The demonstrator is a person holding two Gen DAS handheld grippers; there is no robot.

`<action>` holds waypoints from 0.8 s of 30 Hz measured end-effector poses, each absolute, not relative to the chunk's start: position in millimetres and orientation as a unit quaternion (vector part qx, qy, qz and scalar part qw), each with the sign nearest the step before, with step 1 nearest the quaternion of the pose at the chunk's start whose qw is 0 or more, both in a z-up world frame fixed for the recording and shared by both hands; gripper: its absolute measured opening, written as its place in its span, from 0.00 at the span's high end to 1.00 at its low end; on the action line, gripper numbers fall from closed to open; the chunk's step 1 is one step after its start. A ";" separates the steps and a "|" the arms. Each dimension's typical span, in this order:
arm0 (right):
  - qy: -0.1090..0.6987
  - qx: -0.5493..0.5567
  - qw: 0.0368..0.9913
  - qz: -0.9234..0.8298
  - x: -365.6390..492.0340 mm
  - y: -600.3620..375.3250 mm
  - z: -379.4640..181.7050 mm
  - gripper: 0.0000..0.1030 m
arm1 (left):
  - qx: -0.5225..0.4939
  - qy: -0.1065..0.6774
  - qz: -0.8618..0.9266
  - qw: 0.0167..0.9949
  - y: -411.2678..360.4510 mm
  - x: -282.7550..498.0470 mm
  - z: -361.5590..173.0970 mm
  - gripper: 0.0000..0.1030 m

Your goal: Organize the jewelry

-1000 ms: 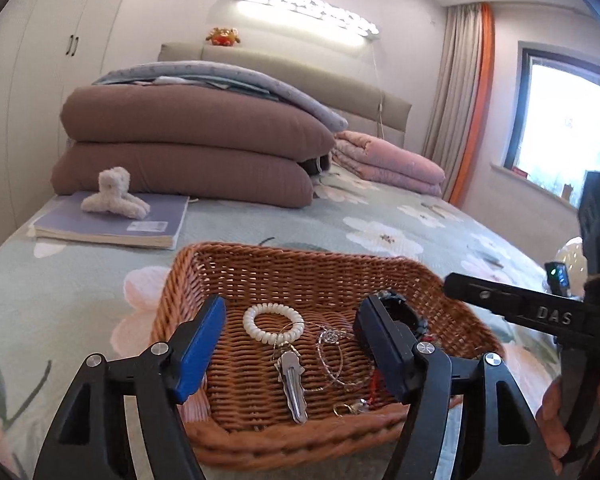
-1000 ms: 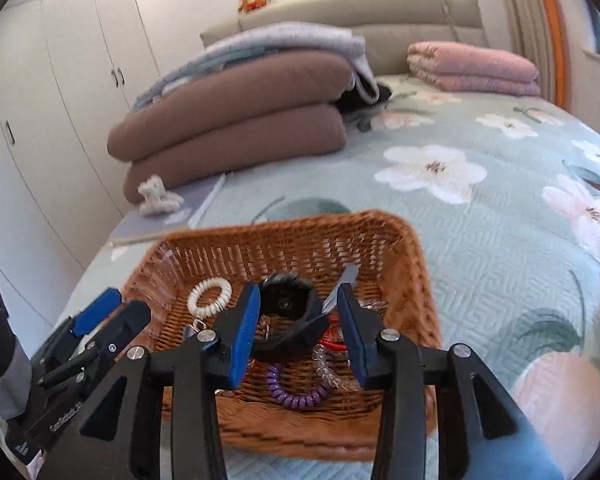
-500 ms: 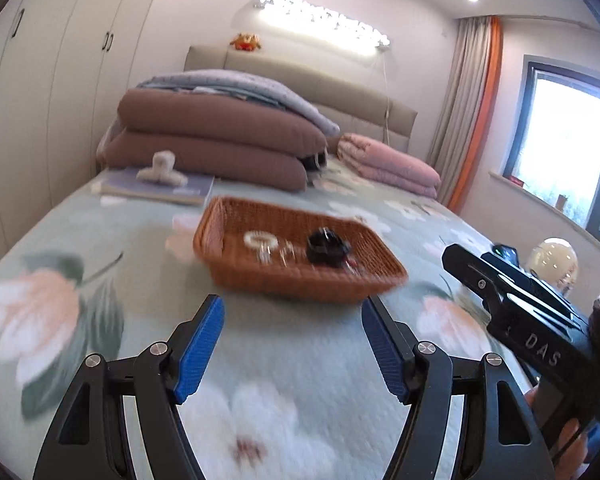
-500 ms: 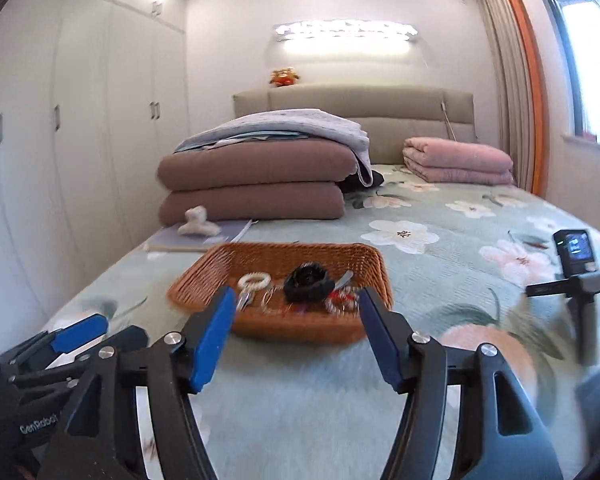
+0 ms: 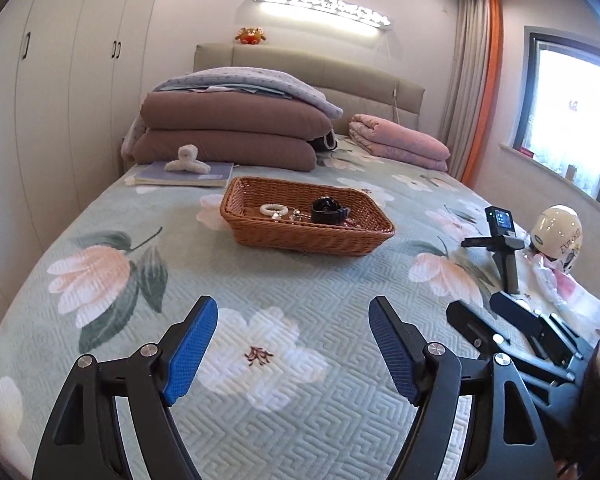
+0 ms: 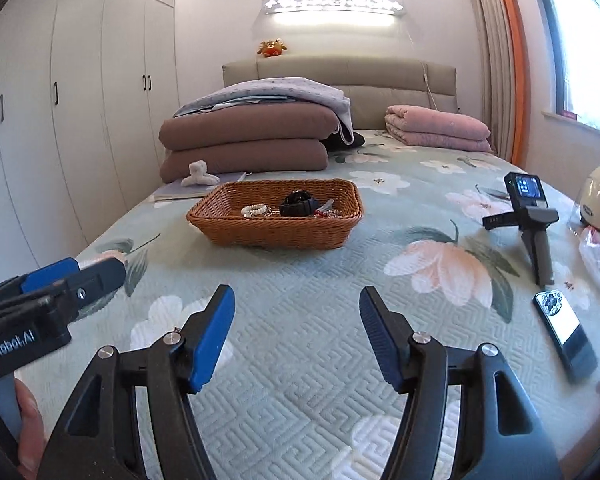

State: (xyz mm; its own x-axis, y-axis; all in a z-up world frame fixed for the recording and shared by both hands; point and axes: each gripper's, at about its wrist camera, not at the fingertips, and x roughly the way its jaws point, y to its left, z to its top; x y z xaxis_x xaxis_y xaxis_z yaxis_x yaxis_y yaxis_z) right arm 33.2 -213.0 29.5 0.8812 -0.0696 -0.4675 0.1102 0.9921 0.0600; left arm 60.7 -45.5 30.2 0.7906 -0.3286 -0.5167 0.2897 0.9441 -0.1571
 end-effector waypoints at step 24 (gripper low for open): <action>0.276 0.060 0.958 -0.052 39.9 -212.4 6.7 0.35 | -0.008 0.306 -0.142 0.941 -42.7 59.6 0.6 0.23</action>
State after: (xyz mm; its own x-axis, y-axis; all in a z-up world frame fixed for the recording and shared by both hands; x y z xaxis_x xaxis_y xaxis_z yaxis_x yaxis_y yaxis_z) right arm 39.9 -212.4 6.7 0.8426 -0.0665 -0.5344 0.1329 0.9873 0.0866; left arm 59.6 -42.7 0.6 0.7720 -0.2716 -0.5746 0.2620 0.9597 -0.1017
